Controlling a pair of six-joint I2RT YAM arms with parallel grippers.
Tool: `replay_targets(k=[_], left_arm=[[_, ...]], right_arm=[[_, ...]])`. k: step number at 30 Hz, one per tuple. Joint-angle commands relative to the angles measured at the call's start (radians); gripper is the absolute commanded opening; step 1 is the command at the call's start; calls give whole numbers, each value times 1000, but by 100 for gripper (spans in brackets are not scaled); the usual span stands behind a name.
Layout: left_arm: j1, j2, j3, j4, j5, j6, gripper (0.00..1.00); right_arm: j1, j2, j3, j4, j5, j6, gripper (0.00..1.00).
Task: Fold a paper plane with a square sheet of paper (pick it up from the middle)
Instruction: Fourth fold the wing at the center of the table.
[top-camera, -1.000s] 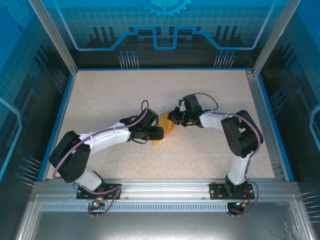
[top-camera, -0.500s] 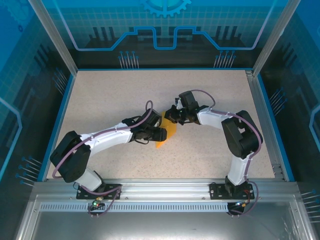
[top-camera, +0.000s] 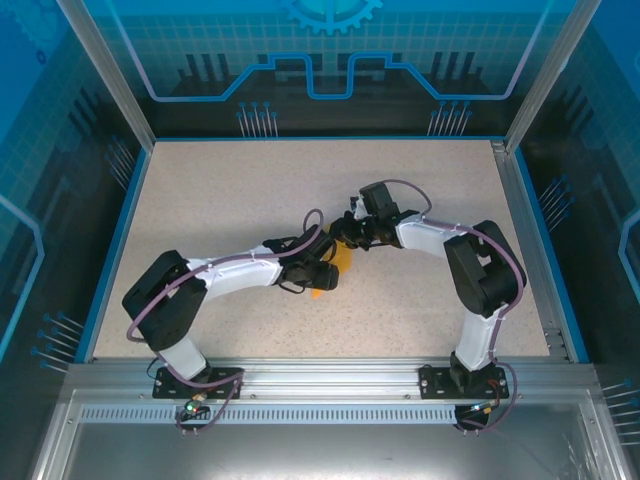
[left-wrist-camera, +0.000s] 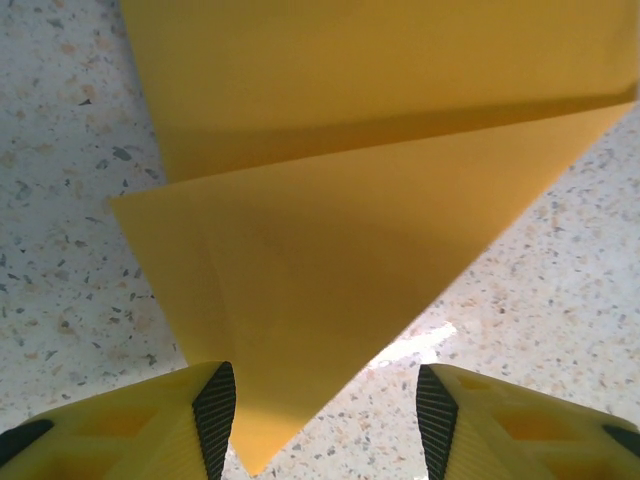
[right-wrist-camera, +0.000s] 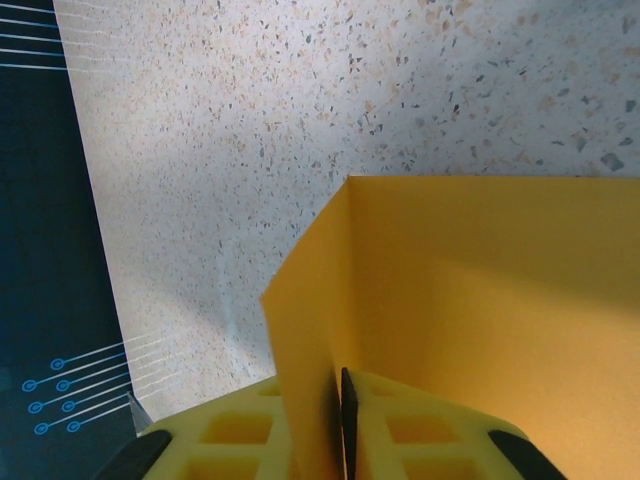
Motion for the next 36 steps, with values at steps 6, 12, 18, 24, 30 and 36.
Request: replay_targets(k=[6, 12, 18, 24, 30, 36], left_arm=[[-40, 69, 56, -17, -90, -31, 51], [-61, 95, 69, -34, -132, -39, 47], [-68, 98, 66, -41, -155, -41, 41], [-74, 94, 59, -51, -187, -34, 45], [-78, 93, 55, -40, -191, -28, 42], [-79, 98, 56, -42, -201, -23, 36]], right_arm=[[-21, 36, 11, -12, -89, -38, 18], [-24, 47, 33, -43, -102, -59, 19], [-26, 47, 38, -55, -98, -66, 19], [-26, 51, 42, -54, -105, -65, 13], [-26, 59, 52, -61, -109, -67, 10], [-26, 58, 52, -66, -105, -65, 10]])
